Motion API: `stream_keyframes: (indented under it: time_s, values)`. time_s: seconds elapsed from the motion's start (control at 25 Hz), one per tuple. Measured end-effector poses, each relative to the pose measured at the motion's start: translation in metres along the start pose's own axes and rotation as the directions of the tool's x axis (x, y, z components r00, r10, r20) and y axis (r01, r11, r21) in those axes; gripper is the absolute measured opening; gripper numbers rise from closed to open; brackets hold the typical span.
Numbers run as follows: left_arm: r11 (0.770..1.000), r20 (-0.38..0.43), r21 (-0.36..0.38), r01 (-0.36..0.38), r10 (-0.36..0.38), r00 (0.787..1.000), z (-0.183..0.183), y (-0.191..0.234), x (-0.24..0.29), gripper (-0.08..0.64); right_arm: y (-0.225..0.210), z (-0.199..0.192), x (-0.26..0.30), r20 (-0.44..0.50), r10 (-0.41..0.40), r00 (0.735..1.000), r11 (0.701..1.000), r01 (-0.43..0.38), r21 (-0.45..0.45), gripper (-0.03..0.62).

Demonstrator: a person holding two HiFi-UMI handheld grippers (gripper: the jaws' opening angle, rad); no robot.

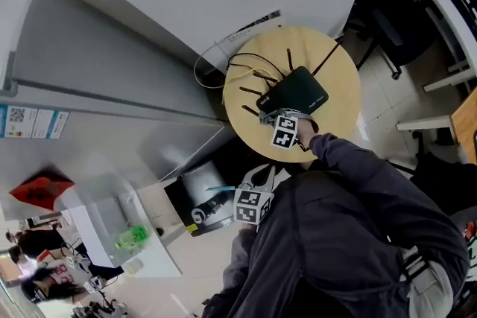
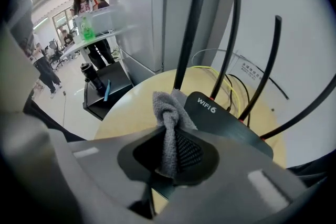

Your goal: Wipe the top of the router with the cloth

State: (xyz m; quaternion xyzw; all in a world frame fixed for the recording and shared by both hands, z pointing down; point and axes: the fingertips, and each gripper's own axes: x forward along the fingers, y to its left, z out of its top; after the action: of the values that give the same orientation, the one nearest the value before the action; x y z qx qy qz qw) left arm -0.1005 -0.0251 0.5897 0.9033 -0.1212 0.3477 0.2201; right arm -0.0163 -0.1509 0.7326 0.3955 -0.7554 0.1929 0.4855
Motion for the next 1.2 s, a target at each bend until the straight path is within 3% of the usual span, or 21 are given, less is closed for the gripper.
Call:
stream_keyframes:
  time_s: [0.44, 1.2]
  values:
    - [0.985, -0.093, 0.157, 0.078, -0.064, 0.994, 0.020, -0.015, 0.001, 0.000, -0.025, -0.010, -0.011, 0.026, -0.028, 0.999, 0.994, 0.025, 0.108, 0.035]
    - [0.989, -0.111, 0.140, 0.049, -0.034, 0.993, 0.080, -0.072, 0.085, 0.000, -0.150, -0.137, -0.065, 0.061, -0.102, 0.993, 0.958, 0.082, 0.274, 0.035]
